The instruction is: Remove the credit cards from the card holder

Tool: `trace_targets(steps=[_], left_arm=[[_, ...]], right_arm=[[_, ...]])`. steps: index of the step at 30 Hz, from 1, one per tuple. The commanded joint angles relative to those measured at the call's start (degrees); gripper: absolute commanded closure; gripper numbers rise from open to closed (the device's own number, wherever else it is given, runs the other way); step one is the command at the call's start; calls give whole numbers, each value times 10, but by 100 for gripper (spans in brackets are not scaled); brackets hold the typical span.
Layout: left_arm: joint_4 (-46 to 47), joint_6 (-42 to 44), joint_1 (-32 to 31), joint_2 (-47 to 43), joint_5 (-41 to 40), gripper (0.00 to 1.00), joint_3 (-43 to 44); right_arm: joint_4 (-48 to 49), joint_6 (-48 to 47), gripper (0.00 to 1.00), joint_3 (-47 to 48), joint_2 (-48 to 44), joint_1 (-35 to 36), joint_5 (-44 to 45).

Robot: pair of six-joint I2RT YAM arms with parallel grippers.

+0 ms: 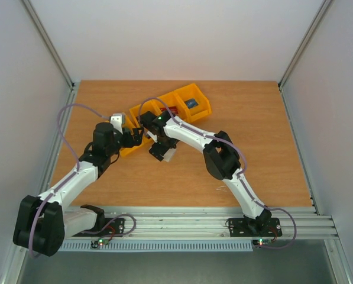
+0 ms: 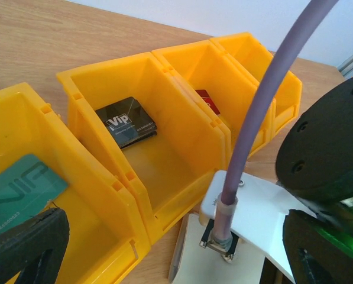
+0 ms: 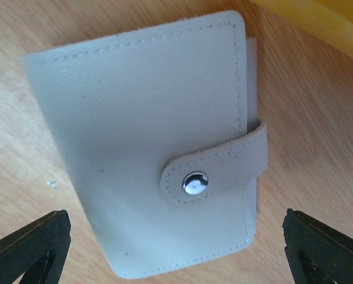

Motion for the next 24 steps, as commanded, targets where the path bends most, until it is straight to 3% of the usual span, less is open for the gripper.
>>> trace_targets(steps=[1, 10, 18, 24], left_arm=[[26, 1, 7, -14, -8, 1, -6], [23, 8, 27, -22, -25, 1, -6], [25, 10, 29, -20, -22, 1, -13], [27, 11, 29, -22, -17, 1, -15]], right_arm=[[-5, -42, 2, 4, -43, 2, -26], [-27, -60, 2, -3, 15, -19, -31], [-16, -57, 1, -34, 36, -19, -90], [-9, -56, 7, -29, 44, -20, -77]])
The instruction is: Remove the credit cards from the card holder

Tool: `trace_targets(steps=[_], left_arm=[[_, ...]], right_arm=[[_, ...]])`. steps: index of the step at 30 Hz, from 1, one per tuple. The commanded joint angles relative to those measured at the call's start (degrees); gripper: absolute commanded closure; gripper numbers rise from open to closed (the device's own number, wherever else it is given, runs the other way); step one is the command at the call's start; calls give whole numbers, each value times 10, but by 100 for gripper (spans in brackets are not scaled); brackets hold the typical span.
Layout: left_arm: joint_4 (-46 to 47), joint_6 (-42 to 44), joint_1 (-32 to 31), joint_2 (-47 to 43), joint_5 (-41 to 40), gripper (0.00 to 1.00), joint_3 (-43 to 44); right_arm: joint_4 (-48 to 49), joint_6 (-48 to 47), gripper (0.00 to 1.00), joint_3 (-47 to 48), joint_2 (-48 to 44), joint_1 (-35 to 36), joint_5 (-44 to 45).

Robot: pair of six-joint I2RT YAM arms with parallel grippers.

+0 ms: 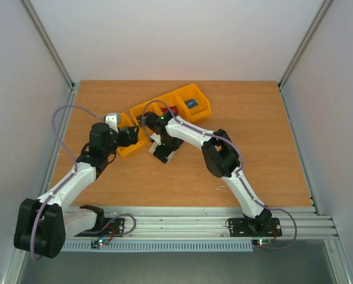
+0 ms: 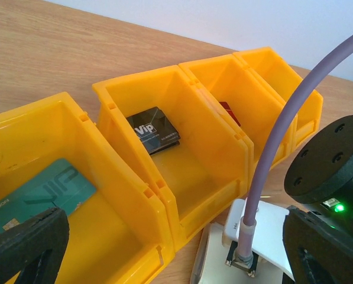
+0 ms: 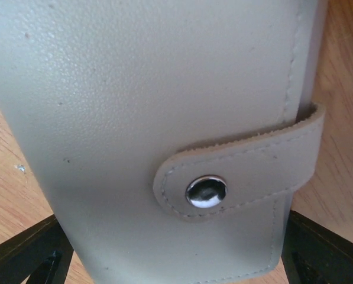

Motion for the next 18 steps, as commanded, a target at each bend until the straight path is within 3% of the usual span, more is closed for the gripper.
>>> trace_targets(steps=[1, 11, 18], left_arm=[[25, 11, 2, -10, 3, 1, -7], [25, 27, 3, -11, 14, 1, -9], [27, 46, 2, -17, 35, 0, -6]], right_arm=[[5, -5, 8, -12, 25, 2, -16], [5, 1, 29, -11, 1, 3, -2], [37, 21, 36, -34, -62, 3, 5]])
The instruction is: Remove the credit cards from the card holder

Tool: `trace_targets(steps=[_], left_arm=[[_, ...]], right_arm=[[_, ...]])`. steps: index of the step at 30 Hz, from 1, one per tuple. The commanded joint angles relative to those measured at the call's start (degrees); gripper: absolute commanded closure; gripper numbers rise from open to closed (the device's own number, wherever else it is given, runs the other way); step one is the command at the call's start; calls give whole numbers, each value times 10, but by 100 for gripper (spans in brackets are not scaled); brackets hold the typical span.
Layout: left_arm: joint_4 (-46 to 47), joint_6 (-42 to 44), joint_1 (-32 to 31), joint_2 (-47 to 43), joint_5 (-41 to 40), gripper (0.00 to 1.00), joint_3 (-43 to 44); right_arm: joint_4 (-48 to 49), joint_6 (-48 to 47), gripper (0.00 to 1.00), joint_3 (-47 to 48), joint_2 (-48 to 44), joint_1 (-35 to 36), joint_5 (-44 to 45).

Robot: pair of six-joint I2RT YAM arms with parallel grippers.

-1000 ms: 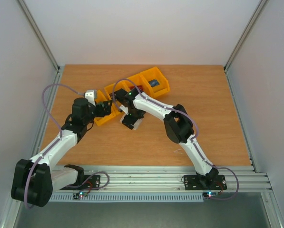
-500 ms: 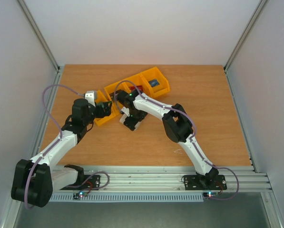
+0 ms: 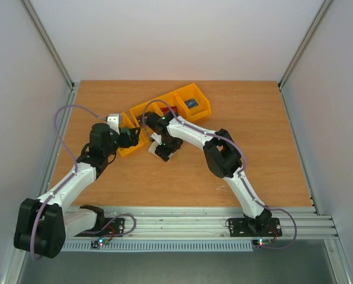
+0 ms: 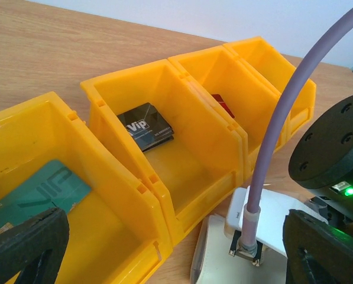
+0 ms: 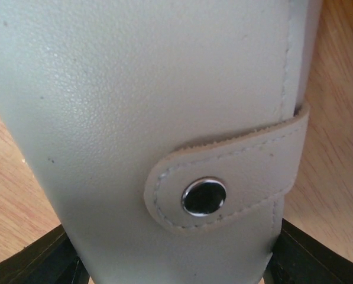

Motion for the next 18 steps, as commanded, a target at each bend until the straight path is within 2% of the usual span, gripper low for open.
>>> trace_targets(steps=[1, 7, 11, 18], left_arm=[[27, 25, 2, -18, 23, 1, -1], [35, 47, 2, -35, 62, 1, 12], [76, 45, 2, -47, 140, 1, 15], [159, -60, 2, -52, 256, 1, 34]], right_arm=[[35, 19, 37, -25, -59, 3, 4], [82, 40, 40, -69, -144, 2, 4], [113, 63, 43, -95, -212, -3, 3], [176, 112, 40, -119, -307, -5, 4]])
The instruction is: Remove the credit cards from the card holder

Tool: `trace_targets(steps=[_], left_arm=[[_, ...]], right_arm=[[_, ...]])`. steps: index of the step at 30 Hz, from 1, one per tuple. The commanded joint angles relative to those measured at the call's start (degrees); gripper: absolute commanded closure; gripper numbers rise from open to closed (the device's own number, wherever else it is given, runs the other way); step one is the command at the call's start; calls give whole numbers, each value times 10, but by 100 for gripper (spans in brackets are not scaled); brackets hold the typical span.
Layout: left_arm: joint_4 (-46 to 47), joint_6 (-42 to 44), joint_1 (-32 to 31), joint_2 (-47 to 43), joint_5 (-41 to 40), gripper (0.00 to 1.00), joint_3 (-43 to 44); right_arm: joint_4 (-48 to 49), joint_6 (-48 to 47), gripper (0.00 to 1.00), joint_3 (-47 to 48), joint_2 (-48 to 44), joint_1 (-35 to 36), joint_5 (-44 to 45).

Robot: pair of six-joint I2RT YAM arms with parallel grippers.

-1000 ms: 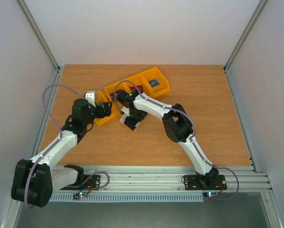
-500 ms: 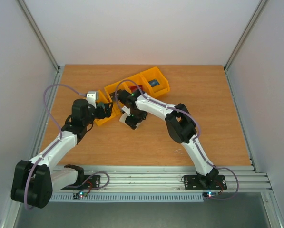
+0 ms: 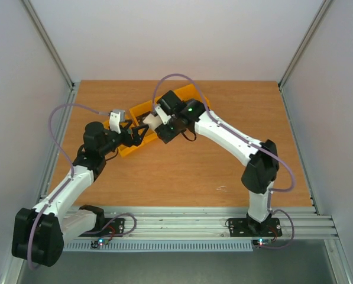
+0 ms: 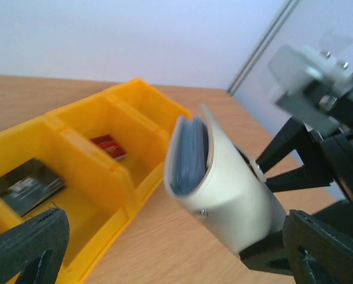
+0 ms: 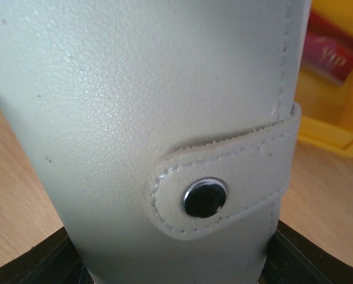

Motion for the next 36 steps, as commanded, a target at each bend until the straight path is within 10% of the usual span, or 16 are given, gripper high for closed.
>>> trace_targets(steps=[1, 20, 36], left_arm=[[97, -68, 2, -8, 78, 1, 36], [122, -212, -18, 24, 18, 22, 83], [131, -186, -34, 26, 41, 98, 87]], right_arm=[[59, 46, 40, -7, -51, -3, 0], [106, 58, 41, 2, -110, 11, -60], [93, 18, 31, 5, -118, 26, -33]])
